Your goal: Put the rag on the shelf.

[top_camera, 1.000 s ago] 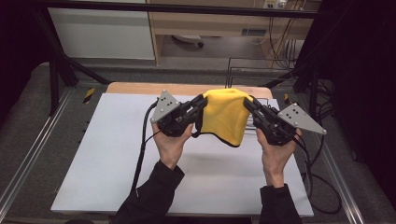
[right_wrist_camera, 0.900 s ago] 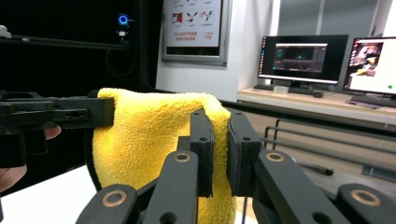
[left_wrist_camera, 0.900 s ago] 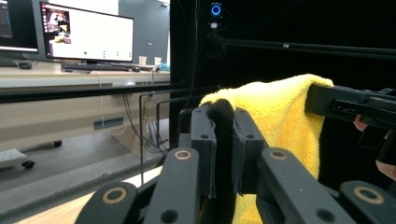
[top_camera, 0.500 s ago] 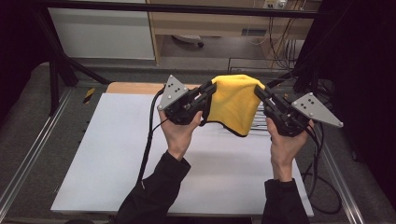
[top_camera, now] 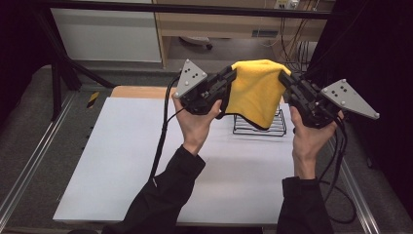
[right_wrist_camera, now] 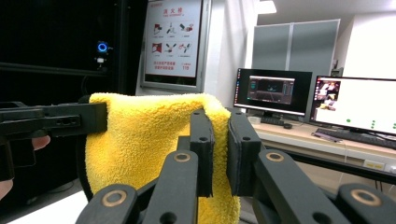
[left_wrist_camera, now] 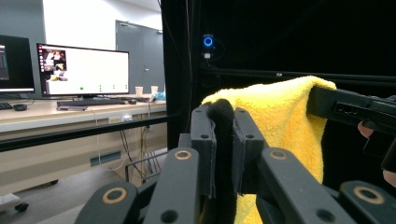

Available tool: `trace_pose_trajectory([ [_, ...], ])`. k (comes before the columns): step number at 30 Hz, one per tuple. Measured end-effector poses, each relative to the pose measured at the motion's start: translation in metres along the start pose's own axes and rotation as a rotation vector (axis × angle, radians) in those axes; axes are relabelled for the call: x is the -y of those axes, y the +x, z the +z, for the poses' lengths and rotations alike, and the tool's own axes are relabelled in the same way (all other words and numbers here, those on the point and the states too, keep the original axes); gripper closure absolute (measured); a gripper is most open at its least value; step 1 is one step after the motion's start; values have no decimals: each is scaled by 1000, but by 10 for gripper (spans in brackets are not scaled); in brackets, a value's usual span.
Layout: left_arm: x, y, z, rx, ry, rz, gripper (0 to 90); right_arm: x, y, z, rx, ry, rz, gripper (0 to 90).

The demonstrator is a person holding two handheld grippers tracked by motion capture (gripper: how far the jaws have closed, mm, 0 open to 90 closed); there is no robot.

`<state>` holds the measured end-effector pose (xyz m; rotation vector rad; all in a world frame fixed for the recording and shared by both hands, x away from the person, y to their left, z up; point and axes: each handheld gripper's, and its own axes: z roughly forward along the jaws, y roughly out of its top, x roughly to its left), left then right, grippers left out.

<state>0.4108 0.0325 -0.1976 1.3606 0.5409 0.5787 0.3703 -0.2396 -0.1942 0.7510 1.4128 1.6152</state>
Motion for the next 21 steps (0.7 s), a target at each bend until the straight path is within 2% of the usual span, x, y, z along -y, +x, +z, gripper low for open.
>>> trace_pose_trajectory([
  [12, -16, -3, 24, -4, -18, 12, 812, -16, -17, 8, 40, -28, -8, 830],
  [17, -25, -4, 35, 5, -20, -7, 812, -25, -25, 10, 54, -40, -13, 831],
  [21, -33, -4, 43, 3, -21, 3, 812, -30, -33, 13, 62, -42, -9, 831],
])
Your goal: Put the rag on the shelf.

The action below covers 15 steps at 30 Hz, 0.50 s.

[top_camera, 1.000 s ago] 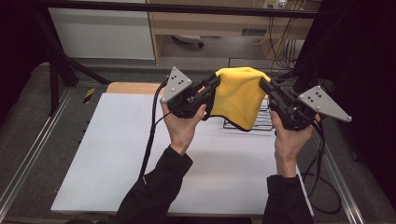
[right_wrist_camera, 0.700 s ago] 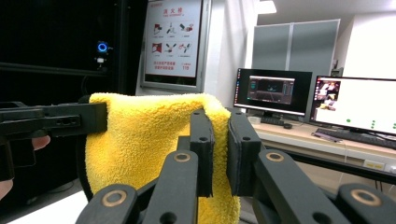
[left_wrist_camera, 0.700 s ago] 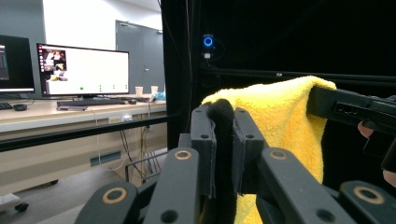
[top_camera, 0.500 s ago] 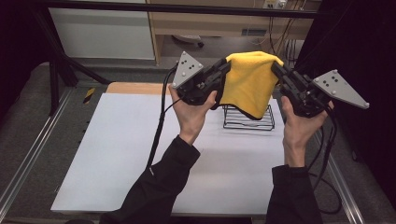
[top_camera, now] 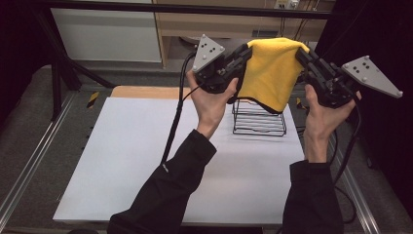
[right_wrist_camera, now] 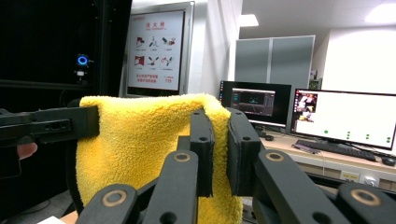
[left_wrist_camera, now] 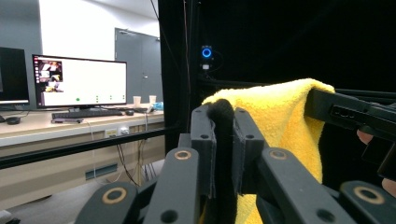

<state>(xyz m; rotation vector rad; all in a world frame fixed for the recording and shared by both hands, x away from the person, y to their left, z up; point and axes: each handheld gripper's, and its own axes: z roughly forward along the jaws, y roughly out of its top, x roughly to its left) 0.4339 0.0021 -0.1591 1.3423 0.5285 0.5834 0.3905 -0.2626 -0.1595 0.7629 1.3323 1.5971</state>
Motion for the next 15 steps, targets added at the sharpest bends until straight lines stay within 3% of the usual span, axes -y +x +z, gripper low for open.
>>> trace_pose_trajectory([
  [5, -6, 1, 8, 13, -3, -23, 812, -8, -6, 4, 5, -2, -10, 830],
  [9, -11, -1, 17, 2, -6, 2, 812, -14, -13, 7, 20, -2, -14, 830],
  [15, -18, 0, 30, -4, -5, -11, 812, -15, -25, 13, 23, -6, -2, 830],
])
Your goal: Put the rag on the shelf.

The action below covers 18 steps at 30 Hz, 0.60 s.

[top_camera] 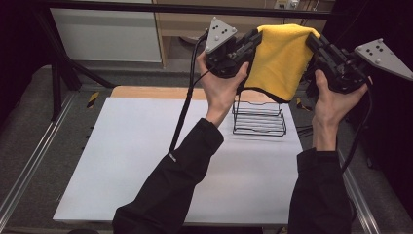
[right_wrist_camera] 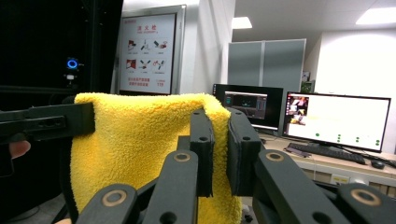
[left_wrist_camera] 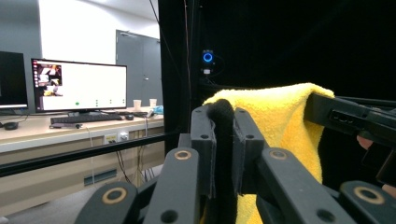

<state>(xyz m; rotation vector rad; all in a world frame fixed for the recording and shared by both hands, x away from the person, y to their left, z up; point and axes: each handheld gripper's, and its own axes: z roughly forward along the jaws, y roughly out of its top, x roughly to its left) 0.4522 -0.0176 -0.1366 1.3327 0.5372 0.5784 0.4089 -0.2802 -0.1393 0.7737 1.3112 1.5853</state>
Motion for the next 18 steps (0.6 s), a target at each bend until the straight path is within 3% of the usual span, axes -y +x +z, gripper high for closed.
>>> trace_pose_trajectory([
  [5, -5, 2, 12, -9, -4, 18, 812, -3, -9, 8, 9, -4, -6, 830],
  [8, -8, 6, 19, -5, 2, 0, 812, -5, -13, 13, 14, -1, -11, 830],
  [13, -10, 12, 31, -16, 5, 13, 811, -7, -23, 24, 23, 2, -6, 830],
  [18, -6, 24, 43, -34, 23, 0, 811, -2, -29, 39, 26, 20, -14, 830],
])
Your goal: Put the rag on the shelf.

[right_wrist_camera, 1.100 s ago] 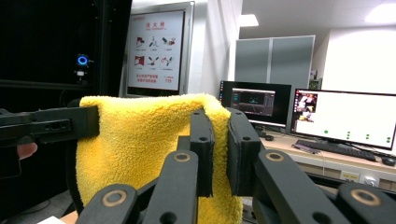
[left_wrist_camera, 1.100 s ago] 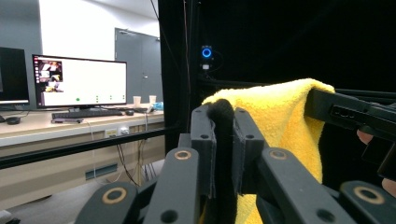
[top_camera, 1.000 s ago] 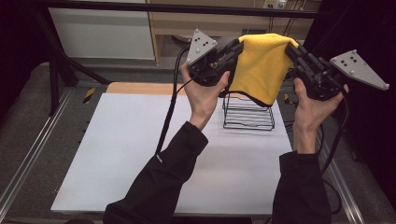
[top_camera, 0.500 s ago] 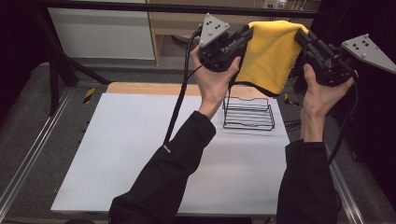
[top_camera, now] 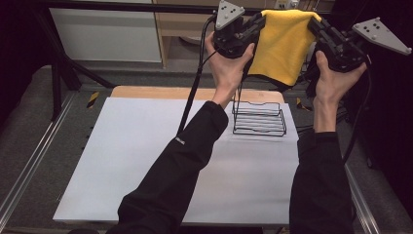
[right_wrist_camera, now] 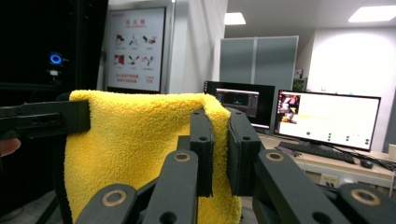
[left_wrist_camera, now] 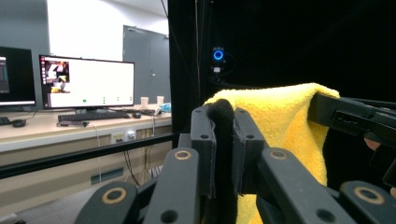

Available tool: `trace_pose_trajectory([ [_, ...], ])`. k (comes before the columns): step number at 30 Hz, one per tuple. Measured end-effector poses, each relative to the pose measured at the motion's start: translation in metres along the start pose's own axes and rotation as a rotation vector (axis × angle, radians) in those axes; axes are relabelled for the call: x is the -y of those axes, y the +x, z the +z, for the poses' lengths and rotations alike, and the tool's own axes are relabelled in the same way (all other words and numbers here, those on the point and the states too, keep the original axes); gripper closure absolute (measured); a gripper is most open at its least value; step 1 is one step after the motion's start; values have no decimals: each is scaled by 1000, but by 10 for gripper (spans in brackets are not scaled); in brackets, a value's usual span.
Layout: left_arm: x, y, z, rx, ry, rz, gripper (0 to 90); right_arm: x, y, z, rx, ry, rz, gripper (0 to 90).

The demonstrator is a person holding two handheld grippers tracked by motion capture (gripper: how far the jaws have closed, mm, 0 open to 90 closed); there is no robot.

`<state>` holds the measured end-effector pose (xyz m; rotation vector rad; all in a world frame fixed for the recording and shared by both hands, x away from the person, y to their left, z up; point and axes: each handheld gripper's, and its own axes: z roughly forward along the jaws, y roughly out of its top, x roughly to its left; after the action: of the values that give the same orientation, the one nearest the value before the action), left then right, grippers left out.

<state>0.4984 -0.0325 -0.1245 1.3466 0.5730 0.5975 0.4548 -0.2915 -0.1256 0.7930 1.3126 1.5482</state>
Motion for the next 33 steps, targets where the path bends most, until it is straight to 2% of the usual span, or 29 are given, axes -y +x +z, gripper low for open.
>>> trace_pose_trajectory([
  [2, 3, 4, 5, -12, 12, 22, 811, 3, -2, 7, 0, 10, 5, 830],
  [6, 6, 11, 12, -16, 13, 6, 812, 5, -6, 17, 2, 27, -13, 830],
  [10, 10, 15, 18, -26, 18, 37, 812, 9, -11, 26, -3, 31, -12, 830],
  [14, 19, 19, 23, -21, 22, 44, 811, 15, -16, 34, -1, 56, -32, 830],
  [19, 31, 18, 26, -22, 44, 81, 812, 28, -23, 39, -4, 75, -10, 830],
  [24, 41, 18, 27, -9, 64, 85, 811, 38, -28, 39, -12, 92, -12, 830],
  [27, 46, 20, 26, -15, 80, 104, 812, 43, -27, 39, -18, 107, -13, 830],
  [33, 50, 33, 15, -35, 76, 110, 812, 46, -20, 47, -64, 107, -15, 830],
])
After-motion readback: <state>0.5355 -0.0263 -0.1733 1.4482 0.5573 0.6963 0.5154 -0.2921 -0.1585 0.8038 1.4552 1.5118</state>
